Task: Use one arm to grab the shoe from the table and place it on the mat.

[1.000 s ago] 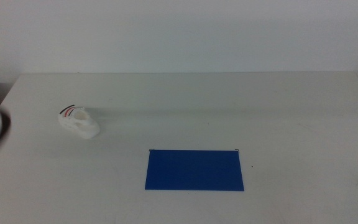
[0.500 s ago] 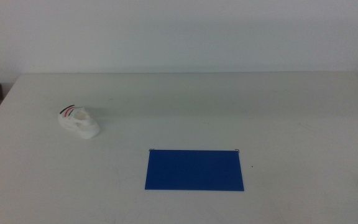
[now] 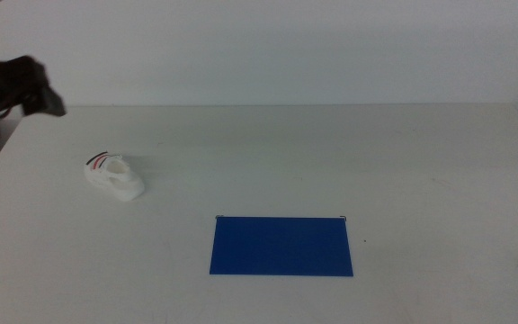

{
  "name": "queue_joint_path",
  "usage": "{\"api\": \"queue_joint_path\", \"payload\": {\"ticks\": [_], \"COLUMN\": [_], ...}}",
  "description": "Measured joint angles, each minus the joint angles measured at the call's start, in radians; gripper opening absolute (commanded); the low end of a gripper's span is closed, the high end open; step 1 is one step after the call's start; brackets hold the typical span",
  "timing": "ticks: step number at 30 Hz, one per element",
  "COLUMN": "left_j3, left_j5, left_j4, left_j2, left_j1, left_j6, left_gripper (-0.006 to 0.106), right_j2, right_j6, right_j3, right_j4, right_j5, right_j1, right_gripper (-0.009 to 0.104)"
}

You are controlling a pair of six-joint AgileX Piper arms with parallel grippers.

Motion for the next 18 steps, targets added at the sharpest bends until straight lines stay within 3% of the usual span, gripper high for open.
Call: {"api": "queue_joint_path", "payload": {"ticks": [6,18], "left_j3": [-0.137,-0.335], "left_j5": [0.031,0.026], "left_j4": [-0.041,-0.007], "left_j2": [0.203,0.605], "left_j1": [0.000,-0.001], "left_j6": [-0.112,-0.383], "left_gripper": [0.094,0.094], "right_j2": [0.000,0.000], "right_j6": [0.000,0.000], "right_j3": [0.000,0.000], "right_j4": [0.000,0.000], "right_j5": [0.000,0.000], "right_j1": [0.000,0.000], "right_gripper": [0.078,0.078]}}
